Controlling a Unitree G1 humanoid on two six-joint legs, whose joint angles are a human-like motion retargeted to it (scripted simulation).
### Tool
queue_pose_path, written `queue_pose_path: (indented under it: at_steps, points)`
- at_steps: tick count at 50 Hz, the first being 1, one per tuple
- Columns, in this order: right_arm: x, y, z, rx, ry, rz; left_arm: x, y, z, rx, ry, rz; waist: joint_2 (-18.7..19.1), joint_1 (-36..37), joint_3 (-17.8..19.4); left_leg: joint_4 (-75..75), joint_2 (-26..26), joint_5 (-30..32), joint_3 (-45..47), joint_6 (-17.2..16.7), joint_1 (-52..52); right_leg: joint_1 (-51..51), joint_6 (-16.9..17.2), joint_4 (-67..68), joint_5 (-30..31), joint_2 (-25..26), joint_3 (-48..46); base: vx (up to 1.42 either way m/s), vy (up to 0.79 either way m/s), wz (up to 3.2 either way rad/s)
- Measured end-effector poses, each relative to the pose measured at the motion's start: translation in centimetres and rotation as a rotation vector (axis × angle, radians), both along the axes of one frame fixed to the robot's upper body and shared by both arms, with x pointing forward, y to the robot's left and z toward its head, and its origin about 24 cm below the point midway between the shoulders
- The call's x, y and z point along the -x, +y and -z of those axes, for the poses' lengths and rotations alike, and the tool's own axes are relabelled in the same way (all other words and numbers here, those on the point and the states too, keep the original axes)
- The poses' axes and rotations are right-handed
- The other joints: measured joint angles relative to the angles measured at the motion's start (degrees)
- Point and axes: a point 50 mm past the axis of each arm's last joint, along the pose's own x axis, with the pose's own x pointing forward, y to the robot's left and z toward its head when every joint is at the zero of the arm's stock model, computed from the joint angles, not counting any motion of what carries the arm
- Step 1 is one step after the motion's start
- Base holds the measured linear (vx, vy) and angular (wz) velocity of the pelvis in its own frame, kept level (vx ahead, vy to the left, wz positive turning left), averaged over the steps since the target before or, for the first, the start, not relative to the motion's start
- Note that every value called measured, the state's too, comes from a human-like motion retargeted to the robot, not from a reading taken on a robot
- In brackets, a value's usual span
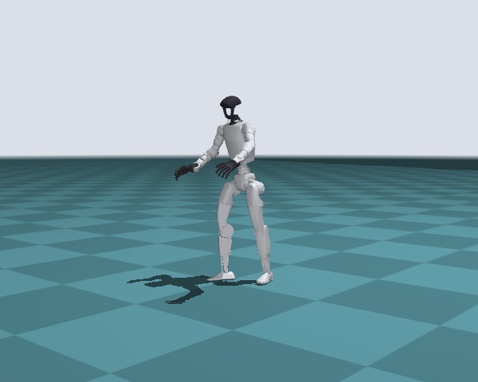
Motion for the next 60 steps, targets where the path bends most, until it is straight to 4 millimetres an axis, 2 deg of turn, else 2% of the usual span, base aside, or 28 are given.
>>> queue_pose_path:
  at_steps: [4, 8, 13, 15, 18, 21, 23, 25, 27, 28, 30, 32, 34, 35, 36, 38, 40, 41, 43, 45, 47, 48, 50, 52, 55, 57, 60]
  points:
    - [-1.7, 0.8, -1.6, 0.118, -0.034, -0.038, -1.8, -0.5, -4.8, -0.082, -0.116, 0.049, 1.3, 0.2, 2.8, -0.4, -0.3, -0.9, 4.1, -0.7, 2.1, 0.4, 0.0, -6.5, 2.9, 2.5, 0.8, 0.3, -0.15, -0.88]
    - [-3.3, 2.1, -3.9, 0.263, -0.094, -0.11, -2.6, -0.7, -8.1, -0.201, -0.155, 0.082, 2.5, -1.7, 7.0, 4.1, -0.8, -1.1, 6.3, 1.3, 1.8, 1.3, 0.0, -7.0, 3.8, 2.5, 4.2, 0.25, -0.09, -0.61]
    - [-5.3, 4.6, -7.0, 0.405, -0.168, -0.213, -3.4, -0.4, -12.1, -0.406, -0.159, 0.054, 0.5, -5.7, 11.2, 17.9, -0.5, -2.5, 6.2, 3.7, -7.3, 0.2, 0.0, -7.1, 3.8, 1.2, 7.3, 0.16, -0.11, -0.45]
    - [-6.0, 5.7, -7.9, 0.445, -0.187, -0.24, -3.6, -0.2, -13.9, -0.471, -0.192, 0.011, -0.4, -7.4, 11.8, 20.8, 0.2, -2.9, 6.9, 3.5, -11.9, -0.9, 0.0, -7.5, 4.1, 1.5, 8.0, 0.11, -0.07, -0.43]
    - [-6.6, 7.3, -8.2, 0.476, -0.193, -0.263, -4.2, -1.0, -16.1, -0.517, -0.252, -0.023, -1.7, -9.2, 12.2, 15.7, 1.1, -0.9, 9.9, 1.9, -15.8, -2.4, 0.0, -8.2, 4.7, 3.1, 9.0, 0.1, -0.05, -0.57]
    - [-7.1, 8.7, -7.9, 0.481, -0.172, -0.285, -5.4, -4.0, -16.9, -0.568, -0.261, 0.084, -1.8, -10.0, 13.3, 2.9, 1.4, 5.0, 12.0, -1.3, -15.9, -2.6, 0.0, -8.7, 4.8, 6.0, 9.9, 0.12, 0.04, -0.78]
    - [-7.3, 9.4, -7.5, 0.476, -0.152, -0.301, -6.2, -7.6, -16.1, -0.636, -0.248, 0.247, -1.1, -10.3, 14.2, -1.3, 2.3, 8.0, 11.4, -2.6, -17.9, -2.6, 0.0, -9.0, 5.3, 7.6, 10.7, 0.05, 0.27, -0.77]
    - [-7.4, 9.9, -7.2, 0.47, -0.131, -0.314, -6.3, -12.2, -14.4, -0.717, -0.24, 0.469, -0.1, -11.3, 14.2, -1.6, 2.5, 10.1, 8.9, -2.8, -22.3, -3.8, 0.0, -9.1, 6.0, 8.0, 11.5, -0.01, 0.44, -0.57]
    - [-7.5, 10.4, -6.8, 0.464, -0.111, -0.323, -5.3, -17.0, -12.3, -0.771, -0.254, 0.718, 1.1, -12.5, 13.4, -1.6, 2.6, 12.6, 6.6, -2.8, -26.0, -5.3, 0.0, -9.2, 6.6, 8.3, 12.7, 0.07, 0.43, -0.52]
    - [-7.5, 10.9, -6.7, 0.457, -0.106, -0.328, -4.3, -19.0, -11.2, -0.785, -0.269, 0.845, 2.2, -13.4, 11.2, -1.6, 2.9, 14.2, 5.5, -2.8, -29.8, -8.0, 0.0, -10.1, 7.3, 8.7, 12.9, 0.14, 0.34, -0.53]
    - [-7.5, 11.6, -6.5, 0.468, -0.098, -0.339, -1.6, -22.2, -9.2, -0.769, -0.304, 1.083, 3.0, -14.3, 10.4, -1.6, 3.6, 16.3, 5.4, -2.8, -31.2, -9.2, 0.0, -10.1, 7.5, 9.6, 14.7, 0.16, 0.26, -0.95]
    - [-7.6, 11.6, -6.6, 0.507, -0.102, -0.351, 0.8, -23.4, -7.8, -0.754, -0.325, 1.253, 1.6, -13.0, 14.5, -1.6, 4.5, 15.9, 8.8, -2.8, -24.8, -5.3, 0.0, -8.3, 6.4, 10.7, 18.6, 0.13, 0.16, -1.63]
    - [-7.7, 11.9, -7.0, 0.528, -0.12, -0.363, 1.8, -22.2, -6.9, -0.808, -0.276, 1.315, 1.1, -12.2, 15.4, -1.6, 5.7, 15.5, 11.7, -2.8, -23.0, -4.8, 0.0, -8.6, 6.9, 12.1, 21.0, 0.1, 0.07, -1.45]
    - [-7.8, 12.0, -7.3, 0.537, -0.129, -0.368, 1.8, -20.9, -6.6, -0.848, -0.227, 1.303, 0.8, -11.7, 15.8, -1.6, 6.1, 15.2, 13.2, -2.8, -22.1, -4.6, 0.0, -8.8, 7.3, 12.7, 22.2, 0.05, 0.05, -1.37]
    - [-7.8, 12.0, -7.5, 0.543, -0.136, -0.369, 1.1, -18.7, -6.6, -0.885, -0.16, 1.224, 0.3, -11.0, 16.1, -1.6, 6.4, 14.8, 14.7, -2.8, -21.3, -4.4, 0.0, -9.2, 7.7, 13.2, 23.2, 0.01, 0.05, -1.32]
    - [-7.9, 11.9, -8.0, 0.549, -0.153, -0.366, -0.6, -13.4, -7.5, -0.937, -0.047, 0.99, -0.7, -9.5, 16.6, -1.6, 6.6, 14.3, 17.3, -2.8, -20.3, -4.2, 0.0, -10.2, 8.8, 13.9, 25.1, -0.04, 0.07, -1.21]
    - [-7.9, 11.6, -8.5, 0.549, -0.176, -0.359, -1.9, -6.9, -9.5, -0.961, 0.005, 0.664, -1.5, -8.3, 16.7, -1.6, 6.5, 14.2, 19.7, -2.8, -19.9, -4.3, 0.0, -11.3, 10.2, 14.4, 26.1, -0.1, 0.09, -1.07]
    - [-8.0, 11.6, -8.6, 0.563, -0.185, -0.359, -2.1, -3.5, -10.6, -0.958, 0.007, 0.475, -1.8, -8.1, 16.7, -1.6, 6.5, 14.2, 20.7, -2.8, -19.8, -4.4, 0.0, -12.0, 10.9, 14.6, 26.1, -0.13, 0.11, -0.99]
    - [-8.0, 11.4, -8.8, 0.578, -0.199, -0.355, -1.2, 2.8, -12.7, -0.92, 0.033, 0.114, -2.0, -7.9, 16.4, -1.6, 6.3, 14.3, 22.7, -2.8, -19.9, -4.9, 0.0, -12.9, 12.2, 14.8, 25.0, -0.15, 0.13, -0.91]
    - [-8.0, 11.3, -8.8, 0.569, -0.192, -0.355, 0.6, 7.1, -14.0, -0.836, 0.096, -0.143, -2.1, -7.9, 15.5, -1.6, 6.2, 14.3, 24.5, -2.8, -20.5, -6.1, 0.0, -13.4, 13.0, 14.7, 22.0, -0.15, 0.14, -0.8]
    - [-8.1, 11.2, -8.8, 0.565, -0.179, -0.359, 1.0, 8.0, -14.6, -0.786, 0.145, -0.201, -1.8, -8.1, 14.8, -1.6, 5.9, 14.2, 25.9, -2.8, -21.1, -7.3, 0.0, -13.3, 13.1, 14.5, 18.2, -0.12, 0.14, -0.66]
    - [-8.1, 11.1, -8.8, 0.562, -0.176, -0.358, 0.6, 7.5, -14.8, -0.793, 0.147, -0.172, -1.7, -8.1, 14.5, -1.6, 5.7, 14.1, 26.5, -2.8, -21.3, -7.8, 0.0, -13.2, 12.8, 14.2, 16.5, -0.08, 0.13, -0.49]
    - [-8.0, 10.8, -8.6, 0.551, -0.172, -0.347, -1.1, 4.8, -15.2, -0.842, 0.089, -0.055, -1.6, -7.7, 14.4, -1.6, 5.2, 13.7, 27.0, -2.8, -21.3, -8.0, 0.0, -13.0, 12.1, 13.7, 14.1, -0.02, 0.11, -0.27]
    - [-8.1, 10.3, -8.7, 0.58, -0.174, -0.33, -3.2, 0.5, -15.2, -0.869, -0.036, 0.092, -1.3, -7.1, 14.7, -1.6, 4.8, 13.4, 26.8, -2.8, -21.1, -7.7, 0.0, -13.2, 11.3, 13.1, 13.4, 0.05, 0.07, 0.03]
    - [-8.0, 9.9, -7.9, 0.582, -0.125, -0.324, -5.4, -7.3, -13.4, -0.763, -0.156, 0.371, -0.5, -7.1, 14.9, -1.6, 4.1, 12.8, 25.8, -2.8, -20.6, -6.5, 0.0, -13.6, 10.5, 12.3, 13.8, 0.12, 0.06, 0.24]
    - [-7.9, 9.9, -7.3, 0.583, -0.088, -0.333, -5.5, -12.8, -11.4, -0.688, -0.164, 0.607, 0.2, -7.6, 14.9, -1.6, 3.8, 12.5, 25.2, -2.8, -20.2, -5.8, 0.0, -13.6, 9.9, 11.8, 13.9, 0.14, 0.06, 0.29]
    - [-7.6, 10.8, -6.4, 0.536, -0.065, -0.355, -3.2, -20.0, -8.9, -0.701, -0.213, 0.967, 0.6, -8.9, 14.7, -1.6, 3.6, 12.1, 24.7, -2.8, -19.5, -5.0, 0.0, -13.2, 9.2, 11.3, 13.7, 0.13, 0.04, 0.17]
